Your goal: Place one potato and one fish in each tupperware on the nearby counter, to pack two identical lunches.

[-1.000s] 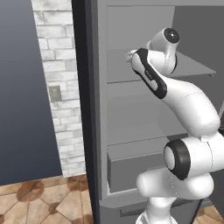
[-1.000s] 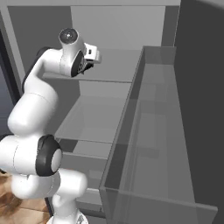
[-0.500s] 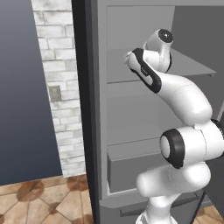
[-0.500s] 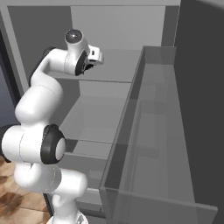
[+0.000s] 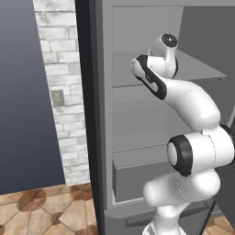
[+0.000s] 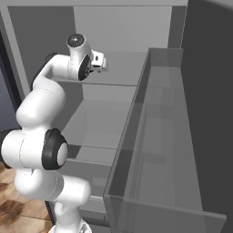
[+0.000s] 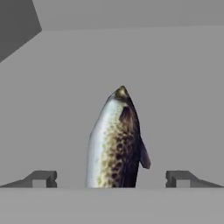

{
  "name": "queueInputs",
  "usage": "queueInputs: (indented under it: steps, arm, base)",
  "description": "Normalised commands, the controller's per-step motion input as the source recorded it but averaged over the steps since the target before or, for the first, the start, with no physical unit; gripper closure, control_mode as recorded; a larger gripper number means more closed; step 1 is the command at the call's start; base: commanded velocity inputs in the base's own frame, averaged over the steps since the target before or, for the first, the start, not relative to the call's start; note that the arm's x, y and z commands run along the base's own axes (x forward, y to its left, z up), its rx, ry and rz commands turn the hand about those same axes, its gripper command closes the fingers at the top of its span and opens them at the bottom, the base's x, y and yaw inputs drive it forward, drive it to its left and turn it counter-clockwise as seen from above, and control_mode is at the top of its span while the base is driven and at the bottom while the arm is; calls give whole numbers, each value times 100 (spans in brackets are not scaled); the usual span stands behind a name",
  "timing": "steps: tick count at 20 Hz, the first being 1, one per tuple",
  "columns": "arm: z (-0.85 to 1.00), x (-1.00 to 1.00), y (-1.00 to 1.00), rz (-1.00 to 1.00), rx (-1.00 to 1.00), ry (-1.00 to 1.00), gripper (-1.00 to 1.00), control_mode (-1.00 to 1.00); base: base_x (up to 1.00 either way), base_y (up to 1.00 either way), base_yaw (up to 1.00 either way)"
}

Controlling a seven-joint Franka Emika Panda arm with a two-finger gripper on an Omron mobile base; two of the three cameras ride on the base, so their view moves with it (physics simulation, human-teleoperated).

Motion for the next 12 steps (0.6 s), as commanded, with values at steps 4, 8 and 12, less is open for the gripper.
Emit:
queueInputs:
  steps: [4,8,12]
  arm:
    - [-39,17,0,-3,-3,7,100,-100]
    - [-44,15,0,-2,-3,6,100,-100]
    - [-54,-1,-1,0,-1,8,100,-100]
  base:
    - [0,0,0]
    - [0,0,0]
    - [0,0,0]
